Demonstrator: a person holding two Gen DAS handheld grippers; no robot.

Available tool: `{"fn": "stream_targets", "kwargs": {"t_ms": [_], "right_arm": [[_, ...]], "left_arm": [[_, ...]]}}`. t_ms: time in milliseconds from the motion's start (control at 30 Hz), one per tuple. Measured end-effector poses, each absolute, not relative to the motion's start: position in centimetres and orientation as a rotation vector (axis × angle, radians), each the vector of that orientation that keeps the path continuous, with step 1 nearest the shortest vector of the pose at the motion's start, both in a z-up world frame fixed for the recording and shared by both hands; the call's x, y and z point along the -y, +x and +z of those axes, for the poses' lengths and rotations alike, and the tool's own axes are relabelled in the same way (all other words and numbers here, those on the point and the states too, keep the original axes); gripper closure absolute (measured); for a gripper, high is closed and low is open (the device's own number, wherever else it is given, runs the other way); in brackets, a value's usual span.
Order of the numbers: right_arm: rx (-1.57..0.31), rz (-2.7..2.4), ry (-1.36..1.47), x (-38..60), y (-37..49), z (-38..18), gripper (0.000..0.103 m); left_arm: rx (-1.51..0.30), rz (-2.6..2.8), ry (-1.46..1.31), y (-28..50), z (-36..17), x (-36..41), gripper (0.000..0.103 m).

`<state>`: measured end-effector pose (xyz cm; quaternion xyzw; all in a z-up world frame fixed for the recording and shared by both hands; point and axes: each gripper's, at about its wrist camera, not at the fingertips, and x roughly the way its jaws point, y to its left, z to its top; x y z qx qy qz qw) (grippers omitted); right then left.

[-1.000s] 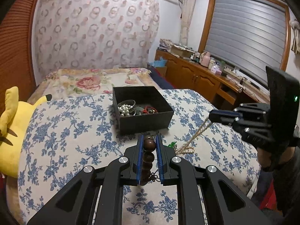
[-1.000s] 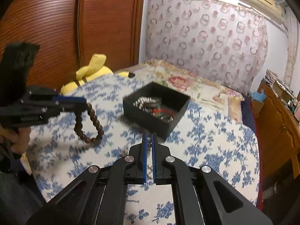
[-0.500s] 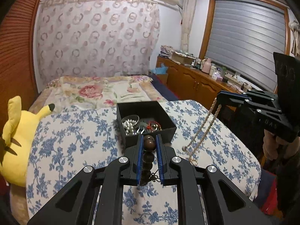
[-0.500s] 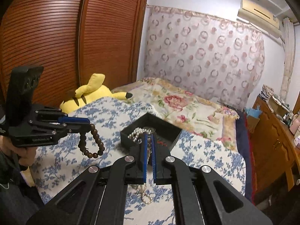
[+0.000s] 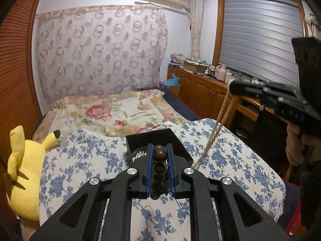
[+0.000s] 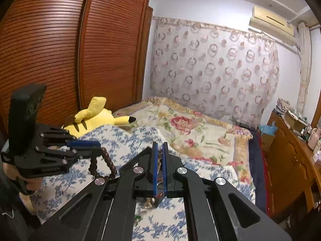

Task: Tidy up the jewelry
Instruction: 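Lower the bead bracelet into the box with the left gripper while the right carries the pearls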

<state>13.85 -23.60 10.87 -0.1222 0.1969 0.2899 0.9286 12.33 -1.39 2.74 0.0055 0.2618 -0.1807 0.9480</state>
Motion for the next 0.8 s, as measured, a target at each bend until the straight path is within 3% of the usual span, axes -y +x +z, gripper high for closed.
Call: {"fn": "stream_targets", "kwargs": {"t_ms": [433,800], "right_arm": [[-0.320,0.586,-0.254,22.4,18.6,15.5,0.098],[-0.398,0.593,-0.230,21.3,23.6,11.8,0.098]], "left_arm": [[-0.524,-0.359,0.010,16.1,3.7,1.3,0.091],[-0.553,-0.355,-0.009,20.4,3.0,1.2,0.091]]}}
